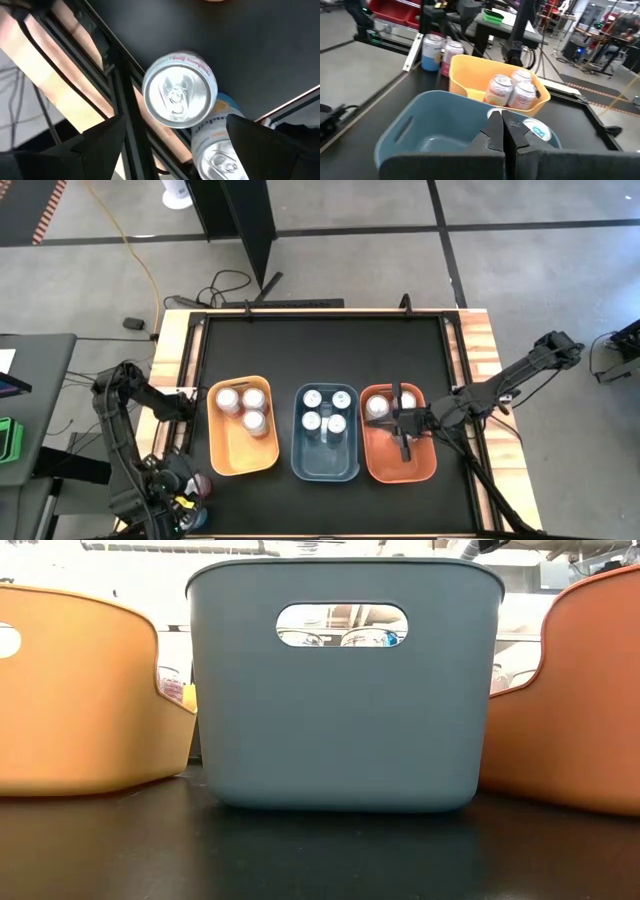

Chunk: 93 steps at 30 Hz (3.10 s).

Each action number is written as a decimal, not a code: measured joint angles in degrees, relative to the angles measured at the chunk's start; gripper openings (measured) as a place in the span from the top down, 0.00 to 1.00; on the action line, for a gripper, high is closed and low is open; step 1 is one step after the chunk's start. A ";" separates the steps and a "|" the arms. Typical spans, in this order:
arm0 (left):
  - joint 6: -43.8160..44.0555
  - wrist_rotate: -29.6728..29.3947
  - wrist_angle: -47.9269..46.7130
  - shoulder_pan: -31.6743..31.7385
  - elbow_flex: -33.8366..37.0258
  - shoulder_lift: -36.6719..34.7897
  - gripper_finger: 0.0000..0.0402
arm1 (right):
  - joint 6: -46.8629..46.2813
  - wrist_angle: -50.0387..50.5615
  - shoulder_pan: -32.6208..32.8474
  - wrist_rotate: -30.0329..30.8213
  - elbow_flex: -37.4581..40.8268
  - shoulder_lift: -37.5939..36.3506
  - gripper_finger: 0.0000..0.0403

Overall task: Sort soda cans
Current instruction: Put the pink-white soda can into the yellow bin

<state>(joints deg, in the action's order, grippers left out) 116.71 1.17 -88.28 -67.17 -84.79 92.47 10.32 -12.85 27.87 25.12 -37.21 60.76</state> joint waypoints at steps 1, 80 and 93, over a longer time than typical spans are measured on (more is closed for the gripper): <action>0.96 0.00 0.46 -0.36 0.00 0.00 0.15 | -0.25 0.12 0.40 -0.01 0.00 0.00 0.99; -17.52 -21.20 -1.27 15.71 -0.91 -17.79 0.27 | -1.43 0.75 4.40 0.03 0.00 -0.05 0.99; -30.10 -15.30 -1.74 27.61 9.17 -16.59 0.27 | -1.44 2.09 4.42 0.04 0.00 -0.05 0.99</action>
<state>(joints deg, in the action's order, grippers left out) 86.61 -14.13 -90.02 -39.56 -75.62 75.87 8.88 -10.76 32.29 25.17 -37.21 60.71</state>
